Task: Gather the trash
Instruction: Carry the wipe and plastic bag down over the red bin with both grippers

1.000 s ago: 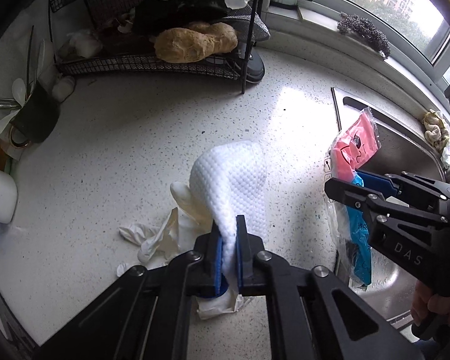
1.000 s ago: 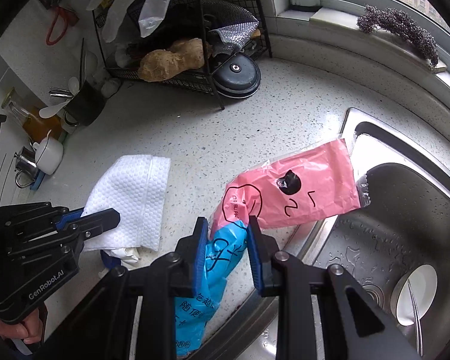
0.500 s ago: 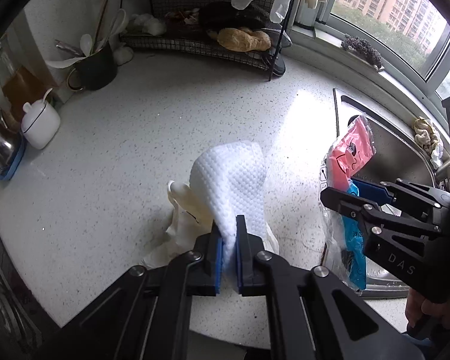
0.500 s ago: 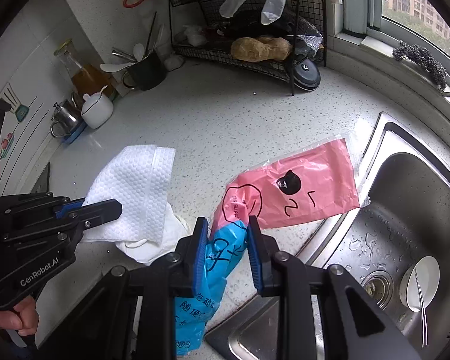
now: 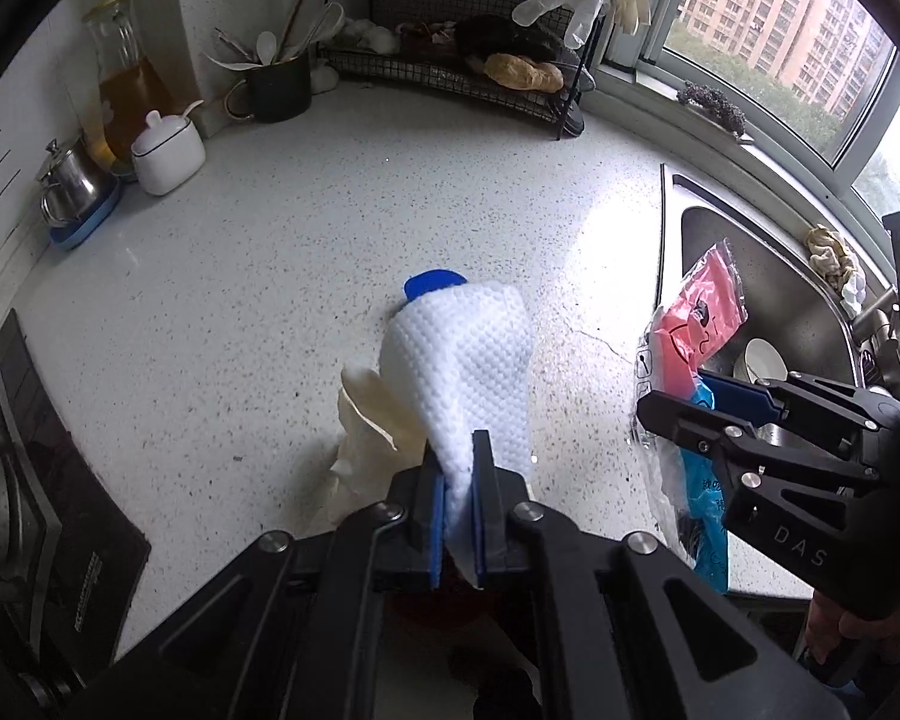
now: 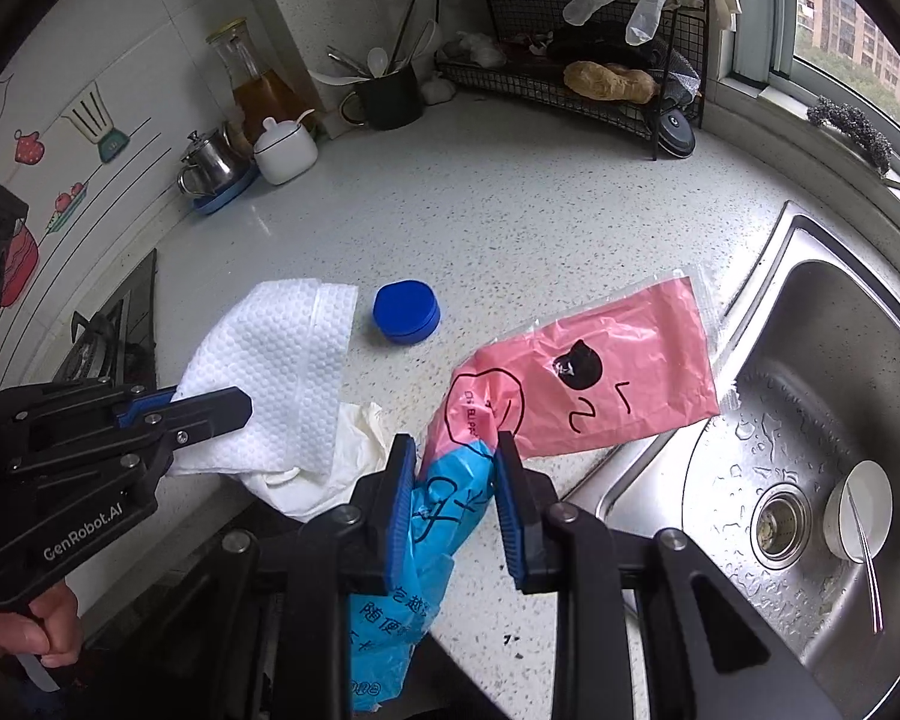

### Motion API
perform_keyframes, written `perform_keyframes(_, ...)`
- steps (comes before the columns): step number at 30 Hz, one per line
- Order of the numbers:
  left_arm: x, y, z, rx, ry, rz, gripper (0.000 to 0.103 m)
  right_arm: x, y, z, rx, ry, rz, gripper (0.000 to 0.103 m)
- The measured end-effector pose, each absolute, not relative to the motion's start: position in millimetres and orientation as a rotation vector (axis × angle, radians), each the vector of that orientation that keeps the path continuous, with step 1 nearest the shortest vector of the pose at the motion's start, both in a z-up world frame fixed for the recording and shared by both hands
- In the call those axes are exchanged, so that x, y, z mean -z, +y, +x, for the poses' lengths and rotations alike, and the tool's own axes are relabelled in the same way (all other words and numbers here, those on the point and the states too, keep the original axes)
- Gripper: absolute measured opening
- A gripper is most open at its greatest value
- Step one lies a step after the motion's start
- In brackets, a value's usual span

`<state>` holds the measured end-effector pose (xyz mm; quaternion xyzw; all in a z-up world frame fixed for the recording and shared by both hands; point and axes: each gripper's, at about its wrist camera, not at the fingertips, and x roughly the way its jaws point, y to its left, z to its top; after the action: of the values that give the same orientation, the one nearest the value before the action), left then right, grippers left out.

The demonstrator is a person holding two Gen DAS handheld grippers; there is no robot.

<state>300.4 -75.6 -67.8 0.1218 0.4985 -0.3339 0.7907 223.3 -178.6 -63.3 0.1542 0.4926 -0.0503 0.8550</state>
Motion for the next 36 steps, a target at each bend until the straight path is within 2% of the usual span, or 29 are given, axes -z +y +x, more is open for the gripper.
perform_keyframes(15,101.3,-5.5,225.8,0.729,1.116,0.241,0.006,85.9,-117.5,162.4,0.088,1.092,0.329,0.024)
perform_keyframes(23,145.5,26.9,201.8,0.669,1.200,0.242,0.006,119.8,-83.6,147.5,0.032,1.177,0.330,0.024)
perform_keyframes(36,240.6,53.3,182.6,0.591,1.287,0.258,0.006,205.0,-54.9,148.8,-0.056,1.286,0.274,0.024)
